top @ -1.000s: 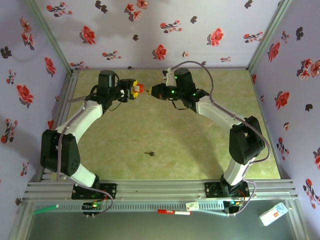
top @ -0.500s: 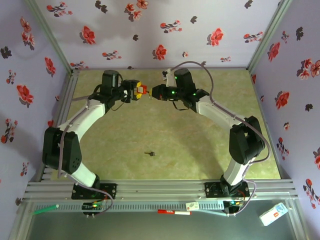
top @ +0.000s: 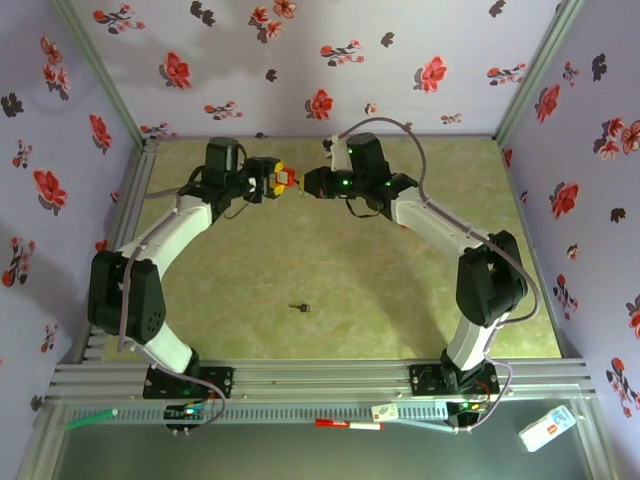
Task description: Unlock with the key
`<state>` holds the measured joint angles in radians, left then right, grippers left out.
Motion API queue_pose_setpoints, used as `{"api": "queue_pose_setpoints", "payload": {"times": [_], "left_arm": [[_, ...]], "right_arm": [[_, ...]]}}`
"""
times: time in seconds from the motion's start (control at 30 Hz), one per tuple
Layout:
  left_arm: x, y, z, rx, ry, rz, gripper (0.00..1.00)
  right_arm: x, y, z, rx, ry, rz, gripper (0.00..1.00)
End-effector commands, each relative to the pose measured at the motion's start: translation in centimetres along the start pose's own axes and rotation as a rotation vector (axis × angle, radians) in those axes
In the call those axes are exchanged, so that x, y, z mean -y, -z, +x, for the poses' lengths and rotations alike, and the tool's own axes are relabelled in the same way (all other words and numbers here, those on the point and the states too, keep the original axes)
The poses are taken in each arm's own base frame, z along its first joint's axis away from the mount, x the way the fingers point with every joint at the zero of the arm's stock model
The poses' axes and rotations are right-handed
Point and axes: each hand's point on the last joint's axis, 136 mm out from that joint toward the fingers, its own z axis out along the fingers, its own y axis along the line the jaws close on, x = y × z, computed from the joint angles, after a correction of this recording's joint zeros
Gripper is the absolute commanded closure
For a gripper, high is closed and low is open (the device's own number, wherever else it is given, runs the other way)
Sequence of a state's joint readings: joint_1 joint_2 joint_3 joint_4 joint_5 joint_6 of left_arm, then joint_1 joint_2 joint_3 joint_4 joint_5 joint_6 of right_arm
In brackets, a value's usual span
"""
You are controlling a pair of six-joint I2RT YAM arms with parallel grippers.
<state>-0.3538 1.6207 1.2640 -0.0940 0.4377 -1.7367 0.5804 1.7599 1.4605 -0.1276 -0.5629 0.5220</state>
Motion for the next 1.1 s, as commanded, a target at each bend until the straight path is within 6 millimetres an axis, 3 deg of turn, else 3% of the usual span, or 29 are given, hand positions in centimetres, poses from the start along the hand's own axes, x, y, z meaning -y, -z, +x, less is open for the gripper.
{"api": "queue_pose_setpoints", "payload": {"times": [0.0, 0.23, 0.47, 0.8, 1.07], "left_arm": [[2.1, -0.2, 2.8, -0.096, -0.070, 0.036, 1.00], [1.6, -0.9, 3.7, -0.133, -0.091, -0.001, 1.00], [1.8, -1.2, 4.5, -0.139, -0.105, 0.001, 1.00], [3.0, -2.3, 5.9, -0.137, -0.127, 0.093, 1.00], [2.1, -3.2, 8.0, -0.210, -0.118, 0.090, 1.00]], "right_arm": [[-0.5, -0.7, 0.8, -0.066, 0.083, -0.011, 1.00], [-1.4, -1.4, 2.6, -0.191, 0.252, 0.047, 1.00], [-0.9, -2.3, 1.8, -0.176, 0.201, 0.083, 1.00], [-2.4, -3.9, -0.2, -0.075, 0.027, -0.046, 1.00], [-2.2, -4.3, 0.1, -0.080, 0.076, -0.054, 1.00]]}}
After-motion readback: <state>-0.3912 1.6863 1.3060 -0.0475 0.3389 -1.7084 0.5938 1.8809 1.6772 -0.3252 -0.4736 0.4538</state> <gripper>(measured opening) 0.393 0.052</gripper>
